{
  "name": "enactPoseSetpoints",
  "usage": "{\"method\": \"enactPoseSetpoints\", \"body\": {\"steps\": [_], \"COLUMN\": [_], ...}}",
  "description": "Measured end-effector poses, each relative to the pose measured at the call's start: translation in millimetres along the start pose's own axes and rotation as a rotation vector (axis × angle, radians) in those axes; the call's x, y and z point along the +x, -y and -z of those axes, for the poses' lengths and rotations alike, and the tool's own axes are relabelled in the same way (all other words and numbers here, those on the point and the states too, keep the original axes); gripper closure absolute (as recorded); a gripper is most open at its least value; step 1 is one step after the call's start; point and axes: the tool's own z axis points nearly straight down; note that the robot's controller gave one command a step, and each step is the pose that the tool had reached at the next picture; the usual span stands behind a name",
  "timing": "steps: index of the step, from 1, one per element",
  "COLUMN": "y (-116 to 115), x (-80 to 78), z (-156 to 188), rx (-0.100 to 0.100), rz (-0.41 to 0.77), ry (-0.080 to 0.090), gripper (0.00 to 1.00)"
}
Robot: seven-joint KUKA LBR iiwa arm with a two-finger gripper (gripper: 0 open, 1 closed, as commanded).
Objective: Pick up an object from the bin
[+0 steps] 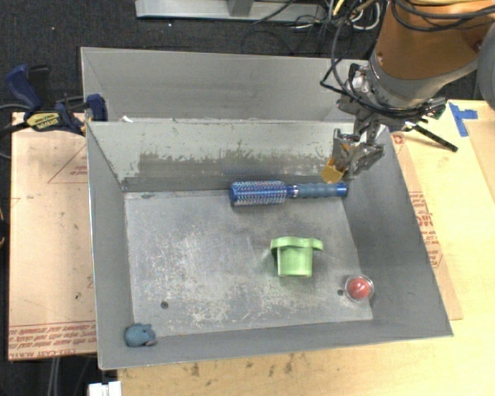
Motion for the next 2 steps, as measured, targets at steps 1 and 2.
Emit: {"method": "enactPoseSetpoints", "body": {"steps": [1,2], "y": [-71,-79], "x": [-67.9,-66.9], "z": [-153,-60], "rx": [-0.019,0.0], "rz": [0.087,0.078], "ry": [-0.002,0.002], "gripper": [1.0,1.0]}}
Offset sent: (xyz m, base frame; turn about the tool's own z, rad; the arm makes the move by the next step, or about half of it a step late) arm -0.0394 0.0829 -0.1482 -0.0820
